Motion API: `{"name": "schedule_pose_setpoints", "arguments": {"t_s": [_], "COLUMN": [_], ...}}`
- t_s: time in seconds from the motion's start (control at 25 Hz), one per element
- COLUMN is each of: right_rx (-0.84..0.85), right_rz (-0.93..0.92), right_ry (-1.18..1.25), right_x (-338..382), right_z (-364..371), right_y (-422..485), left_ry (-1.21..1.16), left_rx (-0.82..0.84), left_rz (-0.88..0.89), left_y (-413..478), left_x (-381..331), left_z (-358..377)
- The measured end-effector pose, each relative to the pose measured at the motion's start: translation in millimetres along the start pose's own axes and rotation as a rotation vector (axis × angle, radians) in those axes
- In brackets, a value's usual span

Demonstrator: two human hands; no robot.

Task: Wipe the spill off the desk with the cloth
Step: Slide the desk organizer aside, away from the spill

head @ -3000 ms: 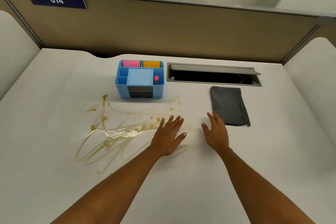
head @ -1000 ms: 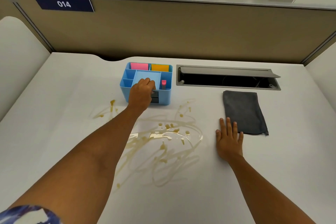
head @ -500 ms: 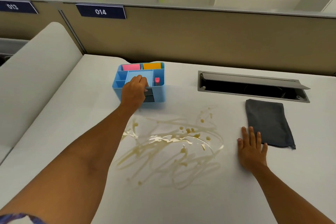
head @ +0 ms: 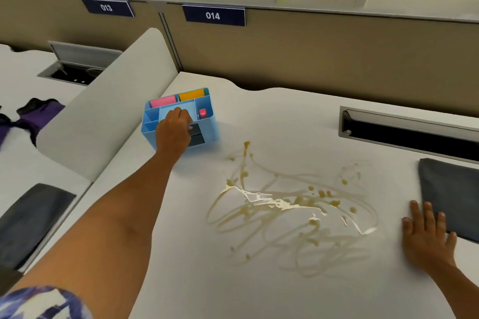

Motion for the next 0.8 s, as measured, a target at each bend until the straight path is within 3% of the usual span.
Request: {"name": "schedule_pose_setpoints", "arguments": {"t_s": [0.36,0.6,0.8], "right_rx": [-0.031,-0.081,-0.039], "right_rz": [0.030,-0.160,-0.405], "right_ry": [-0.035,0.103,0.149], "right_x": [18.4,157.3,261.0], "right_z": [-10.0,-18.8,-6.1], "right_y": [-4.7,-15.3,-37.5], "left_ry": [0.071,0.071,0.101], "left_rx": [0.045,0.080,0.112], "left_rz": [-0.121,-0.139,-0.021], "left_y": [-12.0,-21.5,-22.4], "left_x": [49.2,60.5,59.6], "left_z": [10.2,16.9,17.7]}}
Point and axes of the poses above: each hand's wrist, its own y-axis towards the middle knuckle, its own z-axis out of the palm, x = y × z, the point moved 4 cm from there along y, towards the middle knuckle, and after that the axes turned 3 degrees about z, right-handed, at the moved point
